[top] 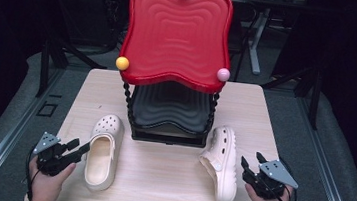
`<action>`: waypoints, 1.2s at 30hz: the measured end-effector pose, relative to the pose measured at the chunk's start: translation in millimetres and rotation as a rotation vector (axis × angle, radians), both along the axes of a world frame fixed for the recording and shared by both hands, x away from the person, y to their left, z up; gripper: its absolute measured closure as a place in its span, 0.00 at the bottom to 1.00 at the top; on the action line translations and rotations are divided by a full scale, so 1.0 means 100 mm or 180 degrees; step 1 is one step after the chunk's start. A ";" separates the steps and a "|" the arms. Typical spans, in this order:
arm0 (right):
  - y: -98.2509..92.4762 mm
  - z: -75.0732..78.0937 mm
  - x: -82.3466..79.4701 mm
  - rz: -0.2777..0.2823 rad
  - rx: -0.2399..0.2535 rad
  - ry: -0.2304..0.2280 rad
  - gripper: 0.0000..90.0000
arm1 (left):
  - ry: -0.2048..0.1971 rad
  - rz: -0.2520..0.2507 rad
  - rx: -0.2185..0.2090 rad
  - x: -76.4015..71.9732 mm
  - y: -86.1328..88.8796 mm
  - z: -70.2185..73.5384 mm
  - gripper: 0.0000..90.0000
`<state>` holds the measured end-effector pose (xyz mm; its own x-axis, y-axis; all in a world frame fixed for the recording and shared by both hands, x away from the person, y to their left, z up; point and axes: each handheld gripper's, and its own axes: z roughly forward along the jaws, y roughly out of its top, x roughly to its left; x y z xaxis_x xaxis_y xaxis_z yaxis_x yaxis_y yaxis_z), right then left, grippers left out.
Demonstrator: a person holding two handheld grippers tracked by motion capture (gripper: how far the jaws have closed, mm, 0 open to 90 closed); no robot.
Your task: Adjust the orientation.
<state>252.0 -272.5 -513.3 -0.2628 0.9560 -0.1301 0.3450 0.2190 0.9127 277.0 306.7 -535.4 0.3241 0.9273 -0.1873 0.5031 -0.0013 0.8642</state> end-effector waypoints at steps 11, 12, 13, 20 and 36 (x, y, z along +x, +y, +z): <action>-0.04 -0.08 0.04 0.0027 0.0174 0.0202 0.60 | -0.0050 -0.0064 0.0175 0.01 -0.11 -0.01 0.53; -0.04 -0.08 0.03 0.0026 0.0172 0.0193 0.60 | -0.0049 -0.0094 0.0233 0.01 -0.14 -0.01 0.54; -0.05 -0.08 0.03 0.0032 0.0175 0.0198 0.61 | -0.0050 -0.0098 0.0268 0.02 -0.15 -0.01 0.55; -0.05 -0.08 0.04 0.0020 0.0241 0.0188 0.60 | -0.0039 -0.0076 0.0494 0.04 -0.25 -0.02 0.61; -0.09 -0.11 0.06 -0.0001 0.0453 0.0254 0.60 | -0.0017 0.0085 0.0673 0.16 -0.38 -0.05 0.74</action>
<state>257.9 -281.2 -524.7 -0.2666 0.9634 0.0279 0.4177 0.0894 0.9042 292.9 269.0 -540.6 0.2992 0.9541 0.0141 0.5008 -0.1696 0.8488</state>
